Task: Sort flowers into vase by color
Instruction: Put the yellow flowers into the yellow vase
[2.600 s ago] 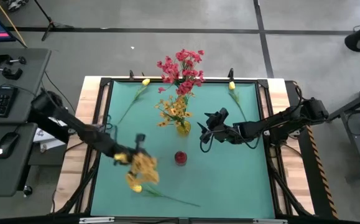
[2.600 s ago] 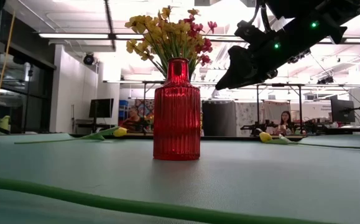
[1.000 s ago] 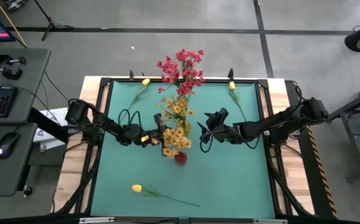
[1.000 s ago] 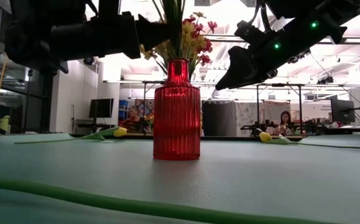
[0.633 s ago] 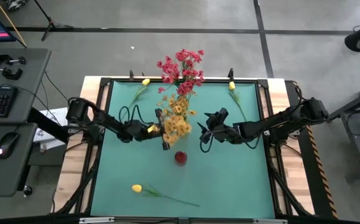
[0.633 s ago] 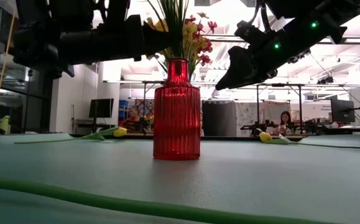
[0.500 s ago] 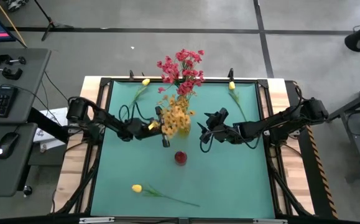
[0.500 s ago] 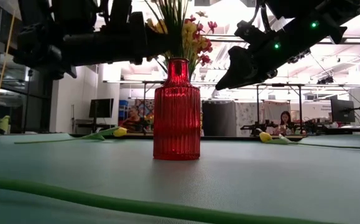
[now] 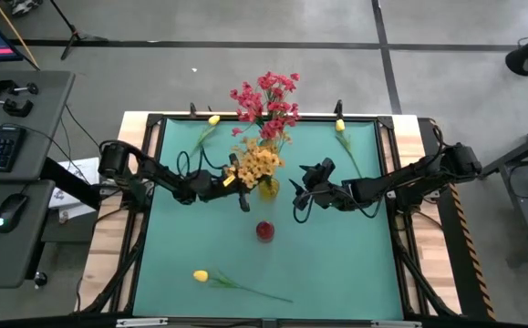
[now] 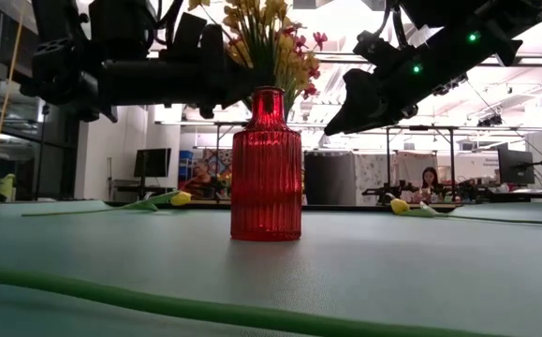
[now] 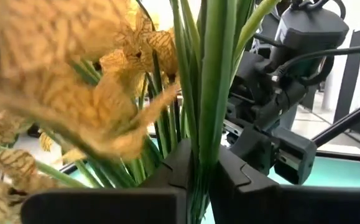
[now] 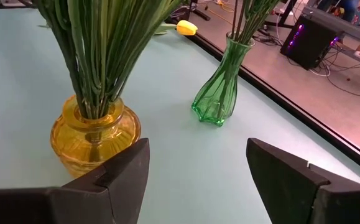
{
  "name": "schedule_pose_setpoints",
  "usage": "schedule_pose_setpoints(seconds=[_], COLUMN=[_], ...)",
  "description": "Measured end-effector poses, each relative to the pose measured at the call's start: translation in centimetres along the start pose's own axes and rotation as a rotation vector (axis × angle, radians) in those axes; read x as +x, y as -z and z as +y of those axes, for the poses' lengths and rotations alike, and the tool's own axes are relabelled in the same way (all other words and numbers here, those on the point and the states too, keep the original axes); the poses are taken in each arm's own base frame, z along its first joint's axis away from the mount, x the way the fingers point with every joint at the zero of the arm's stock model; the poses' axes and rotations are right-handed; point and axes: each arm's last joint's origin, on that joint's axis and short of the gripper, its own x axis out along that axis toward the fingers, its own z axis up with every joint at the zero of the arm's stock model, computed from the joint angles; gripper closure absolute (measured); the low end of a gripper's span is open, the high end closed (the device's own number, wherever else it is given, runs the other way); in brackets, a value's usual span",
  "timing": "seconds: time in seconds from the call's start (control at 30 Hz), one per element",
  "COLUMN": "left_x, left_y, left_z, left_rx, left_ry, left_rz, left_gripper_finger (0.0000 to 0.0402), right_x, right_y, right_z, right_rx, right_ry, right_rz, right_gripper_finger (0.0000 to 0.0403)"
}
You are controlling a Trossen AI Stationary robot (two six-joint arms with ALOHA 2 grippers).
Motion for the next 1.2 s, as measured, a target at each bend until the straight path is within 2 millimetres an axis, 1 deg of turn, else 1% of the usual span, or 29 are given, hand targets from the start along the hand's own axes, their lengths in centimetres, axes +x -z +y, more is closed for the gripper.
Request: schedule_pose_setpoints(seconds=[0.17, 0.27, 0.37, 0.53, 0.67, 0.8, 0.93, 1.07, 1.2], left_x=[0.0, 0.0, 0.0, 0.0, 0.0, -0.1, -0.2, -0.2, -0.3], left_y=[0.0, 0.0, 0.0, 0.0, 0.1, 0.3, 0.7, 1.5, 1.4], left_z=[0.0, -0.1, -0.1, -0.3, -0.5, -0.7, -0.8, -0.8, -0.8], left_rx=[-0.020, -0.022, -0.045, -0.094, -0.171, -0.226, -0.233, -0.184, -0.153], left_ry=[0.008, 0.011, 0.024, 0.079, 0.153, 0.227, 0.261, 0.259, 0.261], left_rz=[0.001, 0.001, 0.001, 0.003, 0.023, 0.051, 0.105, 0.177, 0.174], left_gripper_finger=[0.0382, 0.0370, 0.0343, 0.0278, 0.0228, 0.0191, 0.0169, 0.0158, 0.0152], right_x=[0.0, 0.0, 0.0, 0.0, 0.0, 0.0, 0.0, 0.0, 0.0], right_y=[0.0, 0.0, 0.0, 0.0, 0.0, 0.0, 0.0, 0.0, 0.0], right_z=[0.0, 0.0, 0.0, 0.0, 0.0, 0.0, 0.0, 0.0, 0.0], right_rx=[0.000, 0.000, 0.000, 0.000, -0.003, -0.003, -0.003, -0.003, -0.003], right_ry=[0.000, 0.000, 0.000, 0.000, 0.000, 0.000, 0.000, 0.000, 0.000], right_rz=[0.000, 0.000, 0.000, 0.000, 0.000, 0.000, 0.000, 0.000, 0.000], right_gripper_finger=[0.0144, 0.0144, 0.0144, 0.0144, 0.0144, 0.0144, 0.0144, 0.0144, 0.0144])
